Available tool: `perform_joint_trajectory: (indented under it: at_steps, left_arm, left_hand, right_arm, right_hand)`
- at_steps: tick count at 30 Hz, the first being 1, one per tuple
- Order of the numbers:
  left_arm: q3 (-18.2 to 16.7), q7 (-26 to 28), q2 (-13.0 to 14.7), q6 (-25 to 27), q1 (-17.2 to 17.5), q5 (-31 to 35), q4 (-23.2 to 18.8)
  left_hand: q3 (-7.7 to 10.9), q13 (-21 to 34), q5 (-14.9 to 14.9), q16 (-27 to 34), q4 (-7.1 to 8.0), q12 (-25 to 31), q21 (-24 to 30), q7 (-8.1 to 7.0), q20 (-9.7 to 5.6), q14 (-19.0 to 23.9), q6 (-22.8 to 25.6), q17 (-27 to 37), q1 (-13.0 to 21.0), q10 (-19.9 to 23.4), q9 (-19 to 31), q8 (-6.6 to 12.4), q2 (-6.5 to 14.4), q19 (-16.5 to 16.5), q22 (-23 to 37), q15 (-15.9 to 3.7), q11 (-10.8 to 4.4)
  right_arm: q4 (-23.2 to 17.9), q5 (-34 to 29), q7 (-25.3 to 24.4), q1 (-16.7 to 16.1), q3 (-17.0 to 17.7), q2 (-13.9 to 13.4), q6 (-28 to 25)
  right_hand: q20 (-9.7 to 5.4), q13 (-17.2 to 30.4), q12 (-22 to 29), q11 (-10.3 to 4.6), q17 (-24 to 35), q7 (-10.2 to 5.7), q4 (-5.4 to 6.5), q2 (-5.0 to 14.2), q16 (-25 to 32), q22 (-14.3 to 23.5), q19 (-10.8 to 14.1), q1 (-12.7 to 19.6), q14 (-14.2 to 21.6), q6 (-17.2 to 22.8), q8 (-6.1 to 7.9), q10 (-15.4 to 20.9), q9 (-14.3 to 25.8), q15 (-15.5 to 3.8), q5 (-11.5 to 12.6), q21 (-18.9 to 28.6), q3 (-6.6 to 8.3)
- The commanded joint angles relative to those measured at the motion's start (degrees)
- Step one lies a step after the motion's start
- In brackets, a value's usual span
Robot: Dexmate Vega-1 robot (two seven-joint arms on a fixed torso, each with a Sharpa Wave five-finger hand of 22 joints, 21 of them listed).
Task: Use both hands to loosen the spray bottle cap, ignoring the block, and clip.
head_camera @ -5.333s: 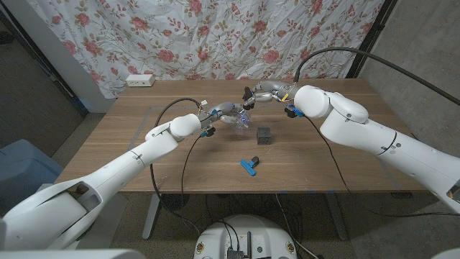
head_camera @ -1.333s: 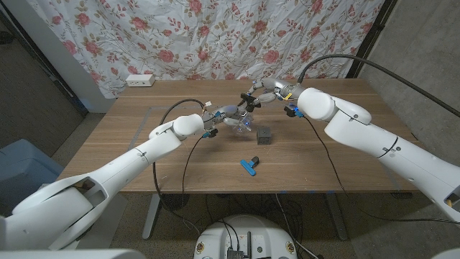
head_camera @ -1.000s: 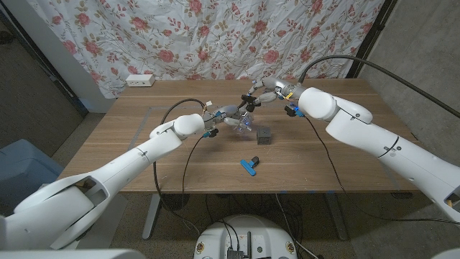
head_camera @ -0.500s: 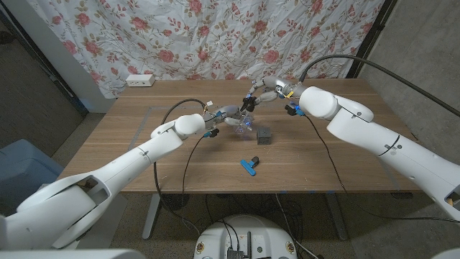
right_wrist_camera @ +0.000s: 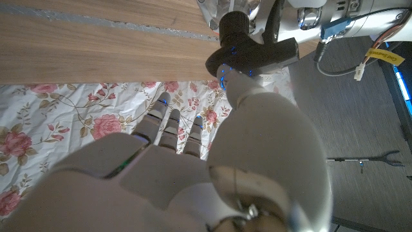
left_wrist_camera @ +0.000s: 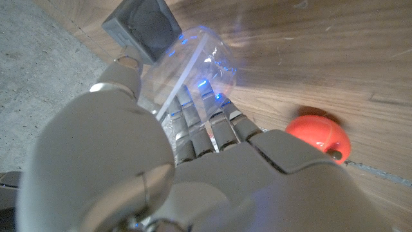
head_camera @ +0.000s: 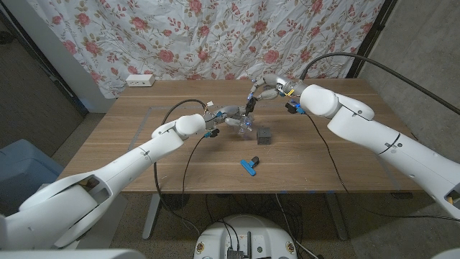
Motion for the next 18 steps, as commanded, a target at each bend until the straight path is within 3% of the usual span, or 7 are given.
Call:
perform_joint_trajectory:
  at_steps: [1, 10, 18]
  left_arm:
    - [0.2, 0.0, -0.3, -1.1, -0.4, -0.1, 1.0]
    - [-0.3, 0.6, 0.1, -1.3, 0.1, -0.1, 0.6]
    - [-0.6, 1.2, 0.4, -1.3, 0.6, -0.1, 0.1]
  left_hand:
    - [1.56, 0.0, -0.1, 0.1, 0.81, -0.2, 0.1, -0.16, -1.01, 0.2, 0.2, 0.2, -4.4, 0.5, -0.1, 0.38, 7.8, -0.2, 0.1, -5.41, -0.1]
    - [1.7, -0.1, -0.1, 0.1, 0.66, -0.5, 0.1, -0.29, -1.03, 0.5, 0.4, 0.2, -4.8, 0.6, -0.4, 0.55, 7.8, -0.1, 0.1, -5.43, -0.13]
    - [1.76, -0.1, -0.2, 0.2, 0.38, -0.6, 0.1, -0.33, -1.05, 0.7, 0.5, 0.3, -4.8, 0.8, -0.5, 0.68, 7.7, 0.0, 0.1, -5.51, -0.14]
  right_arm:
    - [0.1, -0.5, 0.1, 0.3, -0.4, 0.0, -0.2]
    - [-0.7, -0.4, 0.0, 0.2, 0.5, -0.6, -0.3]
    - [-1.7, 0.1, 0.0, 0.0, 1.5, -1.3, -1.1]
  right_hand:
    - [-0.16, 0.1, -0.2, -0.09, 0.2, -0.01, -0.23, -0.22, 0.1, 0.2, -0.7, 0.8, -0.5, 0.2, 0.42, 0.3, 0.2, -0.42, 0.4, -0.1, -0.28]
    - [-0.03, 0.2, -0.6, 0.04, 0.6, -0.05, 0.13, -0.8, 0.2, 0.2, -1.0, 1.6, -0.8, -3.2, -1.67, -0.3, -1.1, -0.18, 0.4, -0.1, -1.1]
    - [0.46, 0.2, -1.2, 1.03, 0.9, -0.06, 0.74, -1.21, 0.1, 0.2, -1.0, 1.3, -1.5, -8.2, -5.06, -1.6, -3.3, 0.61, 0.1, 0.0, -2.61]
